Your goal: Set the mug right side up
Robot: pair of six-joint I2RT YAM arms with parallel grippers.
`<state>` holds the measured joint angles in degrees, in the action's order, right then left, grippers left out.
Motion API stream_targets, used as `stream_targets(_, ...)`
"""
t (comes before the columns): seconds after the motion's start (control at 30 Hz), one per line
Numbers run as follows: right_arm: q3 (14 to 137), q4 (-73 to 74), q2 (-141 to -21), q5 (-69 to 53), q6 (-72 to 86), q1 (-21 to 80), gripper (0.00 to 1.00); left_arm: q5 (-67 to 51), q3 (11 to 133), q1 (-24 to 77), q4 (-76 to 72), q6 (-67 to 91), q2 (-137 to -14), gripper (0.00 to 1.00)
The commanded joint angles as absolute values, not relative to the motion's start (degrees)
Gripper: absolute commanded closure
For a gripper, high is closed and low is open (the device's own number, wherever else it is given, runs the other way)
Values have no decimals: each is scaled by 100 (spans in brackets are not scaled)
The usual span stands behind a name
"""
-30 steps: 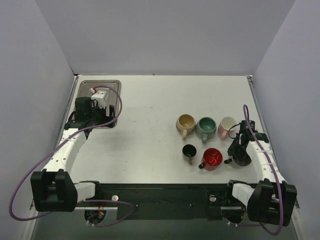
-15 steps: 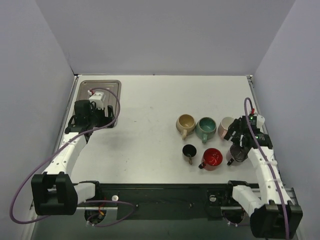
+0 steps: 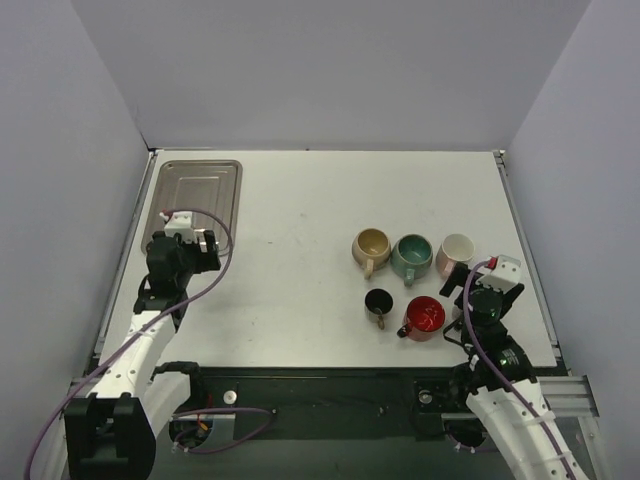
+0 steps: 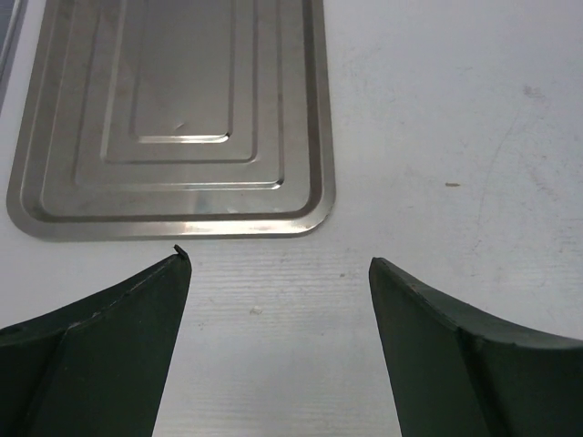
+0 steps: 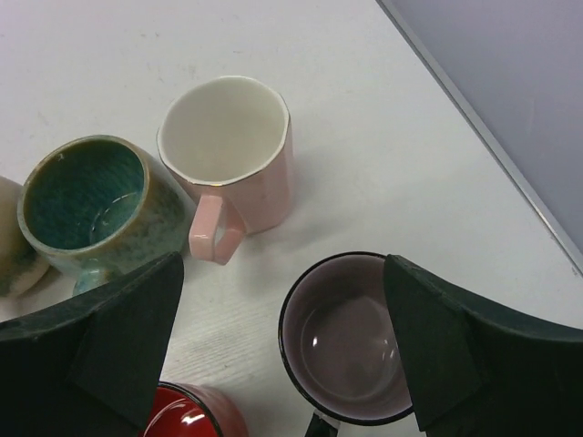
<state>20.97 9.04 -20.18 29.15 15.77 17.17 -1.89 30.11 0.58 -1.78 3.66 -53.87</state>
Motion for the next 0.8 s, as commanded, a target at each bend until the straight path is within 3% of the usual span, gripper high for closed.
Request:
stream_targets(0.0,1391,-325,-1128,3173,1161,1784,15,387,2244,26,-1388,36,-5151,10)
stream_targets(0.13,1073,-334,-713,3287,1309,1784,16,571,1689,35,-2012,114,-5010,10)
stream_targets(0.4,1204,-202,-1080,3305,1406,1784,16,299,1301,26,-2057,141,-4579,10)
stream_targets(0.77,1230,-237,-1169,3287,1433,1784,15,167,1696,26,-1521,281,-4851,10)
